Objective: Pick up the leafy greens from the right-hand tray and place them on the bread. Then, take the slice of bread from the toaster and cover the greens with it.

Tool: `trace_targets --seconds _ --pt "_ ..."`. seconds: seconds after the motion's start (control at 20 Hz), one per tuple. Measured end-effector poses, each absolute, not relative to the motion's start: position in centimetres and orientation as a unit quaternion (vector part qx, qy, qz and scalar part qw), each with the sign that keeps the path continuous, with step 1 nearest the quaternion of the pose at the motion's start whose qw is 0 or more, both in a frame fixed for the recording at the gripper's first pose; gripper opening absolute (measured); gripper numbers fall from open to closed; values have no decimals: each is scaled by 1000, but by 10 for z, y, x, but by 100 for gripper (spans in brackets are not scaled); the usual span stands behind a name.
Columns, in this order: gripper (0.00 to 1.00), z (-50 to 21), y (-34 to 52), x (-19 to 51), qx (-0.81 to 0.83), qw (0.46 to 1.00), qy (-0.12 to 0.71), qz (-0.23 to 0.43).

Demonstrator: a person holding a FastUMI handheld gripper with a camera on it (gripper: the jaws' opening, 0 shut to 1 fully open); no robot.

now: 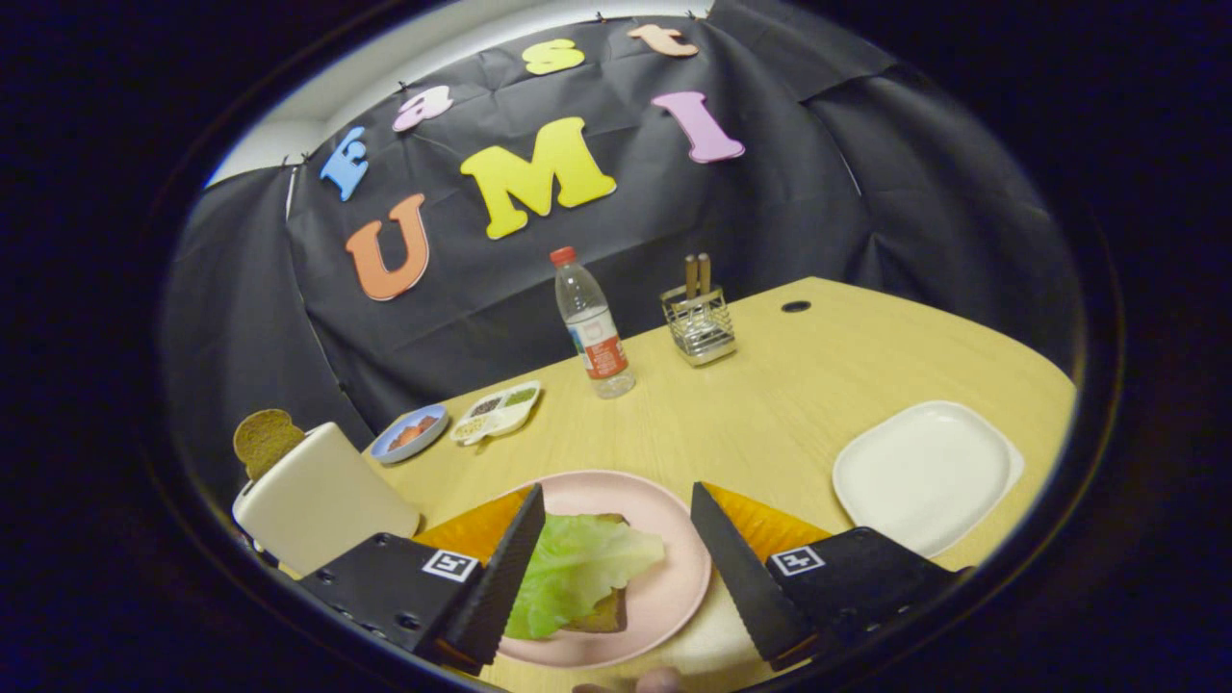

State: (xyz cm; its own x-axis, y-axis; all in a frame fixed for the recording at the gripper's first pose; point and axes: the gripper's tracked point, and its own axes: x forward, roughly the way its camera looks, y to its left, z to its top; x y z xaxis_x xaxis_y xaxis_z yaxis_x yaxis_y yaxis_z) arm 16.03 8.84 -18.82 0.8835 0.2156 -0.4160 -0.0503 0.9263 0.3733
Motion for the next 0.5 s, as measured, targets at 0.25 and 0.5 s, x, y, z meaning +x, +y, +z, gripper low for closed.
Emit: trace_targets --seconds 0.25,0.5 --pt "96 -113 81 135 110 985 132 28" --pt "95 -49 138 106 92 991 79 52"
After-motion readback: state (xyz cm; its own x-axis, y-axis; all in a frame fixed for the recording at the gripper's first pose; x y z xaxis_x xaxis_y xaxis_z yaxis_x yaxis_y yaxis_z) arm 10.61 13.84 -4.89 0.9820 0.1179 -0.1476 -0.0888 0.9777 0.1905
